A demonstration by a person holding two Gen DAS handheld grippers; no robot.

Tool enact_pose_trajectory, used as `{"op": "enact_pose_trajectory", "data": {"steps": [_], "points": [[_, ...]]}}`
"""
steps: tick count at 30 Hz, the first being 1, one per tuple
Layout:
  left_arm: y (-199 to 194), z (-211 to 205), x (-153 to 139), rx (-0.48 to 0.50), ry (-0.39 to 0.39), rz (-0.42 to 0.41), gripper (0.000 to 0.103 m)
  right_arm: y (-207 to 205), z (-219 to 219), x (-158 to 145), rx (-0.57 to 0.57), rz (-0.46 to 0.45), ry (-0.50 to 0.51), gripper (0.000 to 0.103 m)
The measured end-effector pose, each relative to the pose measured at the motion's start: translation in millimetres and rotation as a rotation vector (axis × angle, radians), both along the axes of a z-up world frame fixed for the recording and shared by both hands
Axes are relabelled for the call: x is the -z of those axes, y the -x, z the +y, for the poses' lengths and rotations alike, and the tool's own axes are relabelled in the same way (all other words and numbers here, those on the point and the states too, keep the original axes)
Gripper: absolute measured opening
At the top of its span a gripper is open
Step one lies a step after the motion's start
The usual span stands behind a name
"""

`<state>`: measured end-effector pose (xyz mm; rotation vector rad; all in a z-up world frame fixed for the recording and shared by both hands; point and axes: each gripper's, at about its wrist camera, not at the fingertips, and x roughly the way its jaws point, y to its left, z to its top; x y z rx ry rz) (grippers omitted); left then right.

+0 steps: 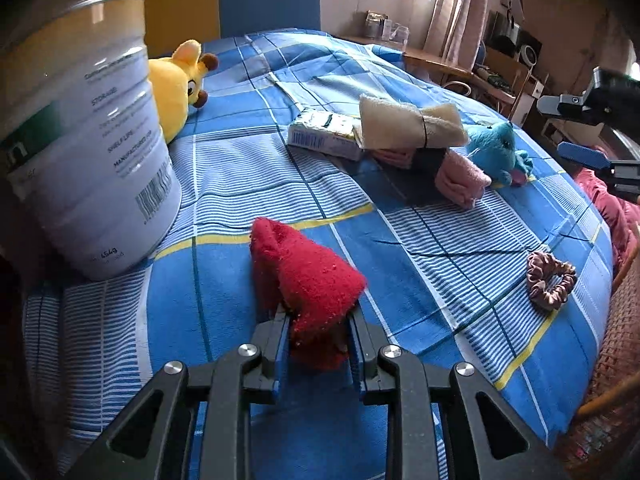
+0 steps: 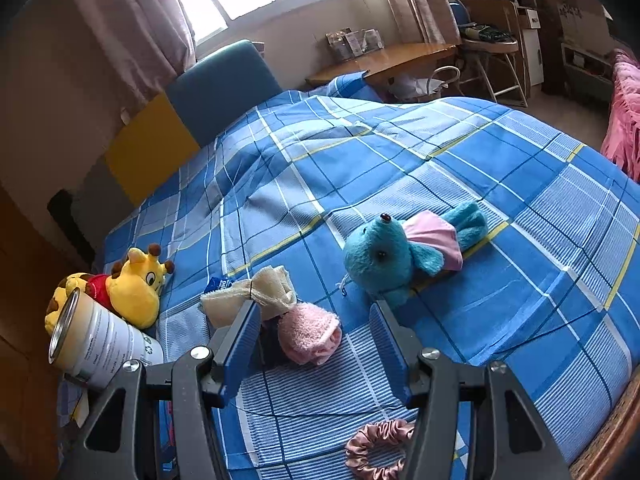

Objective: Organize soft objects
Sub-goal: 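Grasp the red sock with the left gripper, then grasp the brown satin scrunchie with the right gripper while the left holds the red sock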

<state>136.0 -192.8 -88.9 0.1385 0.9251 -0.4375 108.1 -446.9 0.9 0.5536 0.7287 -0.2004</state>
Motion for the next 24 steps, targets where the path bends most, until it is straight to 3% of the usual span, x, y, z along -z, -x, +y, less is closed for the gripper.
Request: {"op": "enact_pose_trajectory", "data": {"steps": [8, 13, 18, 24], "points": [[9, 6, 3, 0.008, 0.010, -0.038, 0.025, -6, 0, 10, -0.005, 0.075, -0.030, 0.058], [8, 9, 3, 0.008, 0.028, -0.038, 0.025, -15, 0, 28, -0.069, 0.278, -0.084, 0.058], [8, 12, 2, 0.009, 0.051, -0.036, 0.024, -11, 7, 33, -0.172, 0.452, -0.003, 0.058], [12, 23, -4, -0.012, 0.089, -0.014, 0.024, -10, 15, 60, -0.256, 0.629, 0.021, 0.058]]}}
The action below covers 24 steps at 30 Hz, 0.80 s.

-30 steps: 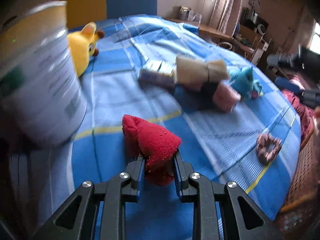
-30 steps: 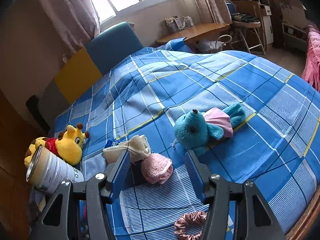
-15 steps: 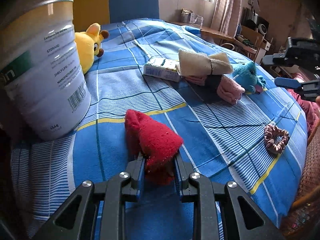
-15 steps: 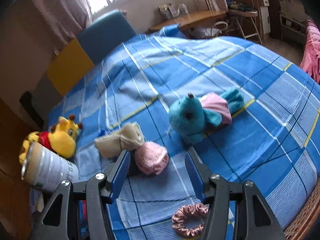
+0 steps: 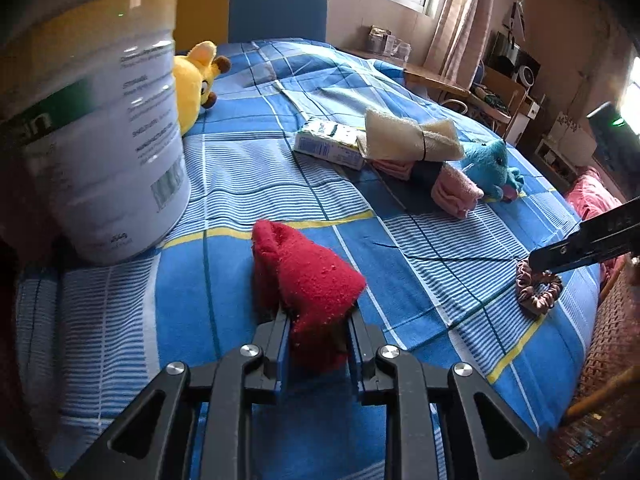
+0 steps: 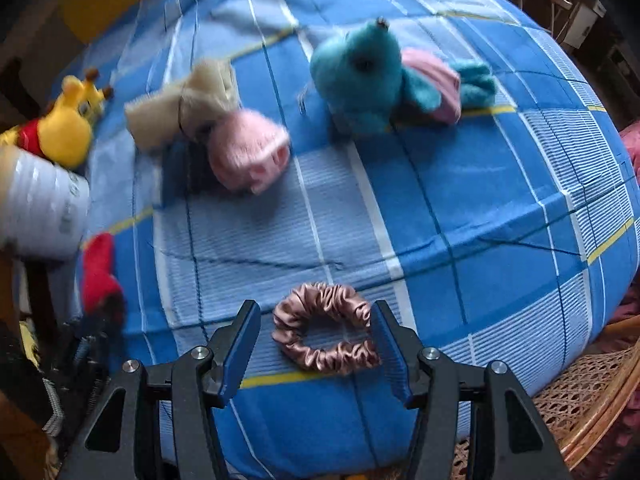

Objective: Organize soft objects
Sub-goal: 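Grasp the brown satin scrunchie with the right gripper while the left holds the red sock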

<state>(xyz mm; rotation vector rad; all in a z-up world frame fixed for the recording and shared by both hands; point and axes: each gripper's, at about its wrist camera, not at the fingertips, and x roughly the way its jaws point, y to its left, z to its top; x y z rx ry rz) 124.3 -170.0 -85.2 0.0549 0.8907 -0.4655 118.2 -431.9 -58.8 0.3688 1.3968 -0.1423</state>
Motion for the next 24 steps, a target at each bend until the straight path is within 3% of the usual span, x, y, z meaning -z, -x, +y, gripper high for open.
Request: {"op": "enact_pose_trajectory", "data": {"steps": [3, 5, 13, 18, 20, 21, 22, 23, 24], "points": [[5, 6, -2, 0.006, 0.006, 0.001, 0.024, -4, 7, 2, -0.037, 0.029, 0.027, 0.060], [9, 11, -3, 0.004, 0.014, 0.004, 0.024, -6, 15, 4, -0.088, 0.049, 0.048, 0.068], [25, 22, -15, 0.023, 0.035, -0.022, 0.024, -11, 56, 16, -0.372, 0.177, 0.292, 0.068], [34, 27, -22, 0.033, 0.048, -0.035, 0.024, -11, 62, 29, -0.425, 0.240, 0.308, 0.066], [37, 28, -25, 0.038, 0.051, -0.039, 0.024, -11, 65, 27, -0.443, 0.226, 0.299, 0.043], [38, 29, -26, 0.038, 0.052, -0.041, 0.024, -14, 66, 28, -0.452, 0.225, 0.295, 0.036], [41, 30, -26, 0.038, 0.051, -0.044, 0.024, -17, 72, 26, -0.461, 0.220, 0.315, 0.022], [42, 31, -27, 0.038, 0.050, -0.045, 0.024, -17, 75, 25, -0.467, 0.218, 0.336, 0.013], [43, 32, -27, 0.036, 0.052, -0.044, 0.024, -17, 78, 24, -0.472, 0.216, 0.354, 0.013]]}}
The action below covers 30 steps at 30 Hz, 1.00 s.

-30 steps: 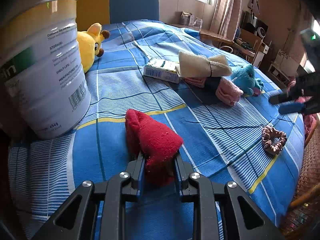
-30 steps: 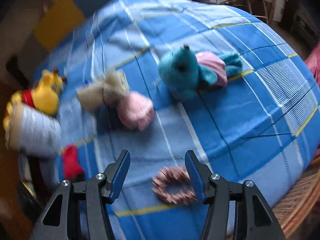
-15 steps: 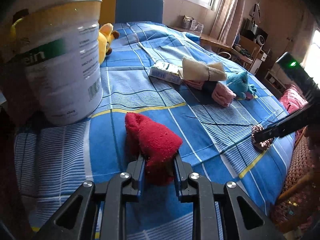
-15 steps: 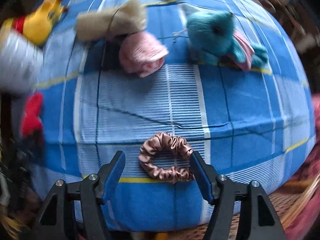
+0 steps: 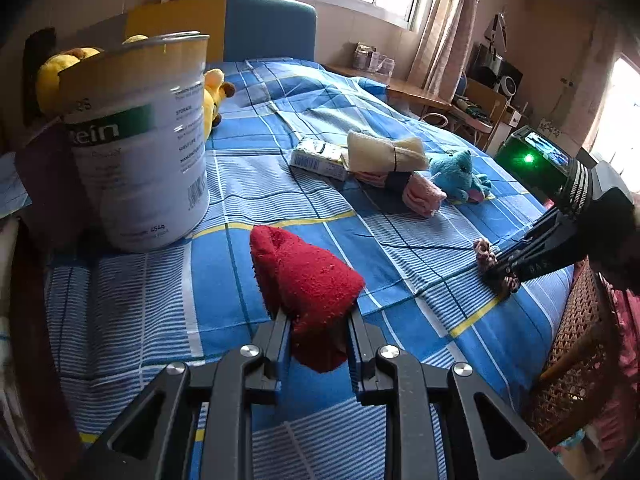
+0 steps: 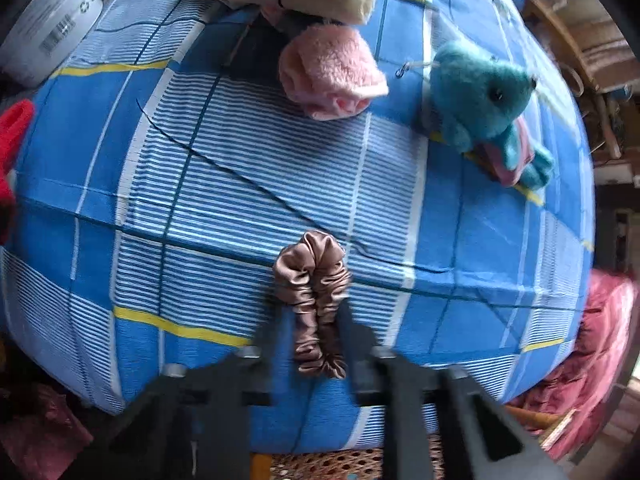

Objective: Organize soft objects
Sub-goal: 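Grasp the brown satin scrunchie with the right gripper while the left holds the red sock, then carry the red sock into the gold tray and open the left gripper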

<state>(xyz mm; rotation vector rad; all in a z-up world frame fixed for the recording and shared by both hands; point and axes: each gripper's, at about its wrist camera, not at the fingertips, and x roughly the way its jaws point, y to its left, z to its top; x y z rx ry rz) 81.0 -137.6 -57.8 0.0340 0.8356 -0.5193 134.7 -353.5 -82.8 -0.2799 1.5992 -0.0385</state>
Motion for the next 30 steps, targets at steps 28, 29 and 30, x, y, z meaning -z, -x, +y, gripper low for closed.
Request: {"op": "enact_pose_trajectory", "data": {"steps": [28, 29, 30], "points": [[24, 68, -55, -0.217, -0.037, -0.043, 0.024, -11, 56, 0, 0.188, -0.370, -0.300, 0.016], [25, 71, -58, -0.229, -0.041, -0.046, 0.024, -13, 50, 0, 0.187, -0.371, -0.300, 0.016], [26, 74, -60, -0.236, -0.043, -0.050, 0.024, -13, 52, 0, 0.188, -0.373, -0.298, 0.016]]}}
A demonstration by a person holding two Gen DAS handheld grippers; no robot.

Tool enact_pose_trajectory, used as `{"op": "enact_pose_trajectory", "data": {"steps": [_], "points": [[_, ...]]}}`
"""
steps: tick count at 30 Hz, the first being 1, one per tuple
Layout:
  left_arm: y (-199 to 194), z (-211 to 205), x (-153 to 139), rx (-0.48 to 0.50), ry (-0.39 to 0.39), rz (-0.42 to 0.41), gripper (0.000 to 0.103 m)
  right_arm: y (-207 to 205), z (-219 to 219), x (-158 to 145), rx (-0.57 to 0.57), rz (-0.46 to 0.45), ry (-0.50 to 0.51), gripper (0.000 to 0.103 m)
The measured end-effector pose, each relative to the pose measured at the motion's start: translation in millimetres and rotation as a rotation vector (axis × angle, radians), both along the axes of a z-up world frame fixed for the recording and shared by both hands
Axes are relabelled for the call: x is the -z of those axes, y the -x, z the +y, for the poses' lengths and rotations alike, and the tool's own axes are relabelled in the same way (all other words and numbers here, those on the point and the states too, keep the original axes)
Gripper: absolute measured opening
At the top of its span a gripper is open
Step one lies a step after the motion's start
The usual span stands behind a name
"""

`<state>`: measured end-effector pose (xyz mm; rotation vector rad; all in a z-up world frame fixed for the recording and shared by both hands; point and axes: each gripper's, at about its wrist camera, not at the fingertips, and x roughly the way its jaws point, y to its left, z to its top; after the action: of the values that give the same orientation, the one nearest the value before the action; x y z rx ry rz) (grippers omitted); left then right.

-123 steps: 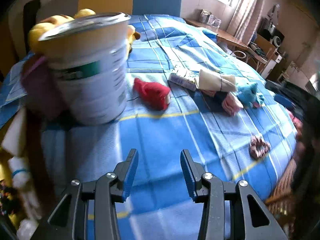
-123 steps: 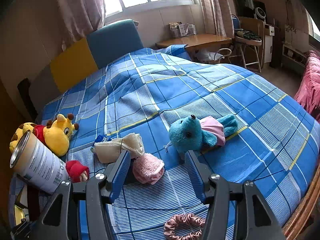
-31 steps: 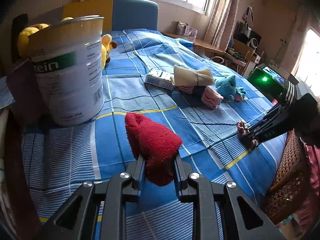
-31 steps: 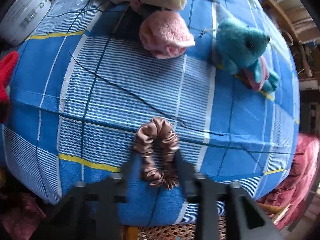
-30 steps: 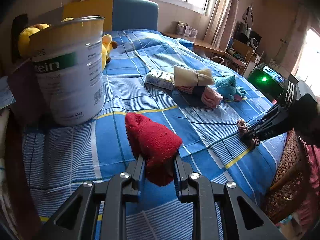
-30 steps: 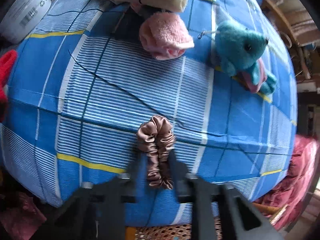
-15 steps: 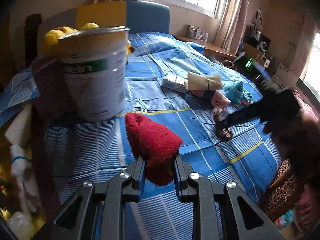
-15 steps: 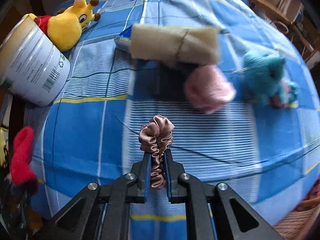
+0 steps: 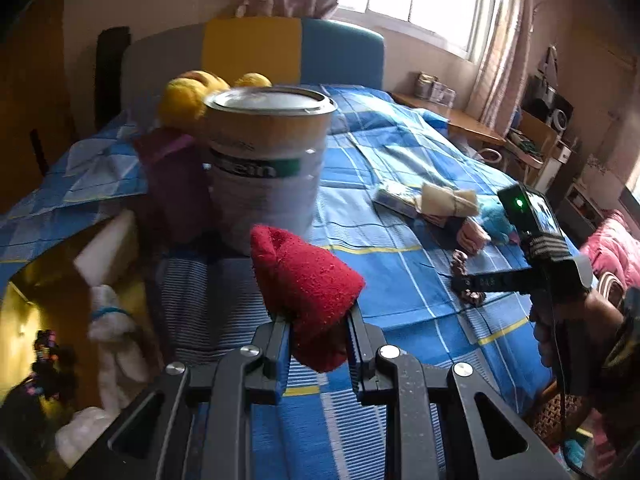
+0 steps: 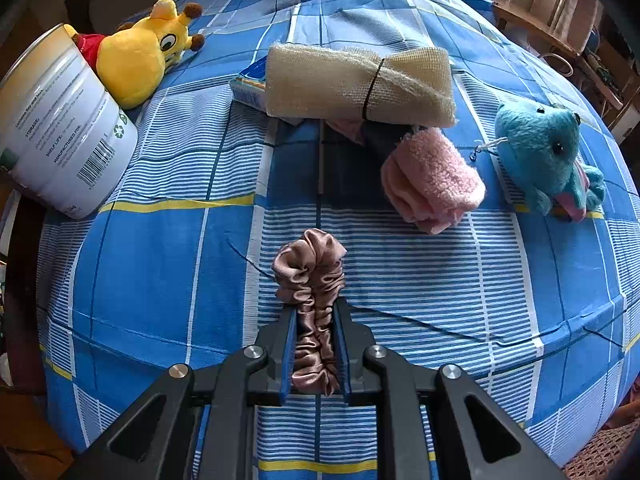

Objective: Organize soft objects
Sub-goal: 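Carry the red sock into the gold tray and open the left gripper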

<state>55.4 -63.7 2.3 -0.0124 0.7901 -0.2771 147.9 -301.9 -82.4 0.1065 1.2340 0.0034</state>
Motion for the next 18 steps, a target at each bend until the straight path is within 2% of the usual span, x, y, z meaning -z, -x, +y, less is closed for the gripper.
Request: {"op": "enact_pose_trajectory", "data": {"steps": [9, 18], "points": [[7, 29, -24, -0.100, -0.031, -0.063, 0.024, 0, -1, 0, 0.001, -0.013, 0.014, 0.016], [6, 81, -27, -0.263, -0.023, -0.057, 0.024, 2, 4, 1, -0.010, -0.023, 0.045, 0.016]]}}
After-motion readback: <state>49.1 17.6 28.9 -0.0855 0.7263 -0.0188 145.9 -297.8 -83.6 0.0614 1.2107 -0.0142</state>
